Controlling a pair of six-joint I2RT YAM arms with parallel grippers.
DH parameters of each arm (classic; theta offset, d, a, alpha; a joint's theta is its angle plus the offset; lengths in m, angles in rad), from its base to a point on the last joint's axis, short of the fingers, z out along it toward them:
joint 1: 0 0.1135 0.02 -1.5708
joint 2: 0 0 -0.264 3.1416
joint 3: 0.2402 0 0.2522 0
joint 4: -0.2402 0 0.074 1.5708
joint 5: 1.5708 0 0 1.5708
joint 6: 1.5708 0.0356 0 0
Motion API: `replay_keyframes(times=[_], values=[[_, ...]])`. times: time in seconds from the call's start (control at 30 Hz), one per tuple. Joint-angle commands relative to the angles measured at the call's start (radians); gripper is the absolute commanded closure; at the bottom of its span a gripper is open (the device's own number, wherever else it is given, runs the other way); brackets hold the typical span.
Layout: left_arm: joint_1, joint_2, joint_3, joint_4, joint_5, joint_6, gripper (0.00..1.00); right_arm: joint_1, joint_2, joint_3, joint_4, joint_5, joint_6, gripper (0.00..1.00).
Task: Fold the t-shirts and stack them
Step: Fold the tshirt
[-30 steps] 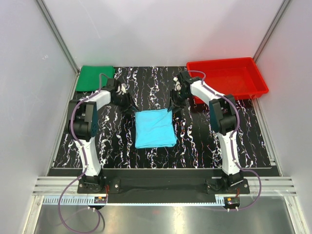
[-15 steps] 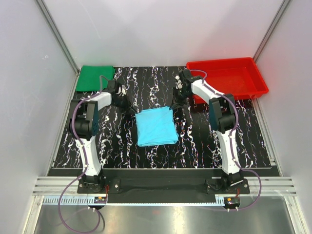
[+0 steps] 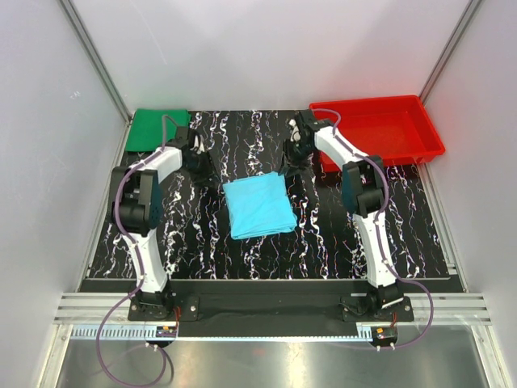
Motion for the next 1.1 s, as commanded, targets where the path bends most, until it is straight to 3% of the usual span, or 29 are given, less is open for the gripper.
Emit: replay_keyframes(times=[0.0,0.07,0.17,0.3,0.4,0.47,0.5,0.7,1.07], values=[[-0.001,-0.162,0.051,-0.054,-0.074,0.038,0.57,-0.014,-0.064,0.064,-0.123,0.112,-0.029,0.52],[-0.028,-0.227,0.037,-0.057,-0.025,0.021,0.57,-0.014,-0.110,0.015,-0.123,0.086,-0.018,0.48],[-0.105,-0.287,-0.021,0.001,0.073,-0.029,0.67,-0.015,-0.228,-0.144,-0.053,0.027,0.012,0.42],[-0.211,-0.333,-0.191,0.197,0.178,-0.152,0.79,-0.011,-0.346,-0.371,0.039,-0.140,0.071,0.45],[-0.262,-0.318,-0.317,0.299,0.193,-0.213,0.85,-0.003,-0.446,-0.535,0.150,-0.272,0.121,0.57],[-0.265,-0.314,-0.361,0.337,0.185,-0.240,0.87,0.000,-0.472,-0.604,0.197,-0.312,0.126,0.73],[-0.265,-0.311,-0.387,0.334,0.169,-0.229,0.88,0.000,-0.489,-0.667,0.213,-0.328,0.126,0.76],[-0.266,-0.330,-0.463,0.322,0.144,-0.204,0.89,0.005,-0.519,-0.845,0.266,-0.348,0.106,0.88],[-0.283,-0.371,-0.648,0.414,0.127,-0.233,0.87,0.003,-0.483,-0.930,0.312,-0.187,0.175,0.88]])
